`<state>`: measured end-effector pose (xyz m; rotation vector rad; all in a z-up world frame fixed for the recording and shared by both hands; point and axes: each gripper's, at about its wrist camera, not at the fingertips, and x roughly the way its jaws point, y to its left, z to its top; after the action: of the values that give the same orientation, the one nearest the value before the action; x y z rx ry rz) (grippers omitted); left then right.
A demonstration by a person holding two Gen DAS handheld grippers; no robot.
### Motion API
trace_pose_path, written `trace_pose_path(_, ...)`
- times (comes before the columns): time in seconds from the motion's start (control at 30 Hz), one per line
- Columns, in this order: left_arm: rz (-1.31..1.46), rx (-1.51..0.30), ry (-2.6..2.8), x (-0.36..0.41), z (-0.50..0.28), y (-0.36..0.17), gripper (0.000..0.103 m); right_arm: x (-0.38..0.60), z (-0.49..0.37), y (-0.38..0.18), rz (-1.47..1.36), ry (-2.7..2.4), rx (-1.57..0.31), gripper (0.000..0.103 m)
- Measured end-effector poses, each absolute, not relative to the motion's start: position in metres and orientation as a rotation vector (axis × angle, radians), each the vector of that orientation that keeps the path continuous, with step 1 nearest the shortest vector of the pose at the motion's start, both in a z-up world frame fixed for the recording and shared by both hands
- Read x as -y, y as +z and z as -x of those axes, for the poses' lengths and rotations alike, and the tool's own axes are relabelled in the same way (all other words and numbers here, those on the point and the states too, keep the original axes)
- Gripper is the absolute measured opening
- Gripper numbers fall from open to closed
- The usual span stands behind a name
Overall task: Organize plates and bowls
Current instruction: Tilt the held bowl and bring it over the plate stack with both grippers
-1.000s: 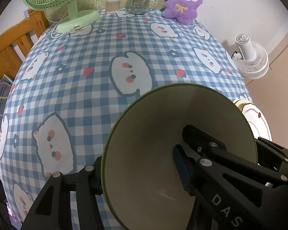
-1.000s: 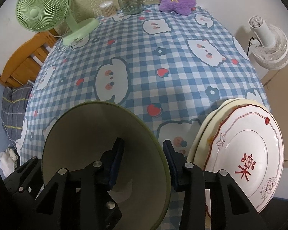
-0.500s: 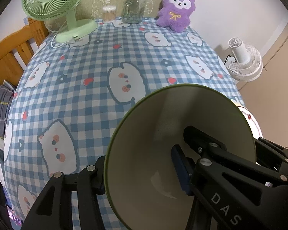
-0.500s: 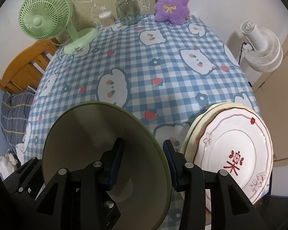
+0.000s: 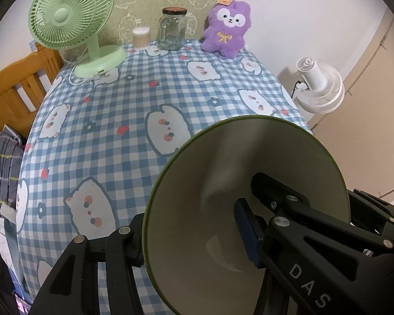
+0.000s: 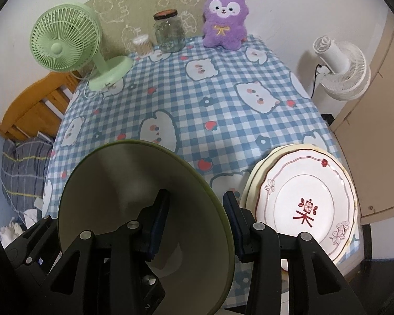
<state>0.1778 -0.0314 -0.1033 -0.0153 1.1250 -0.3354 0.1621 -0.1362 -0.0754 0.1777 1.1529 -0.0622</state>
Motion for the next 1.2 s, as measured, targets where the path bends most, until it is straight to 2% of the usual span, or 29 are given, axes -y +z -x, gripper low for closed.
trace_pose_path(0.4,0.000,-1.098,-0.336,0.050,-0.173,-0.089,0.056,0.162,-0.161,-0.066,-0.188,-0.047,-1.130,0.045)
trace_pose_path(1.2,0.074,-1.112,-0.237,0.149,-0.172,-0.084,0.056,0.261,-0.169,-0.063,-0.119,0.041,-1.151,0.046)
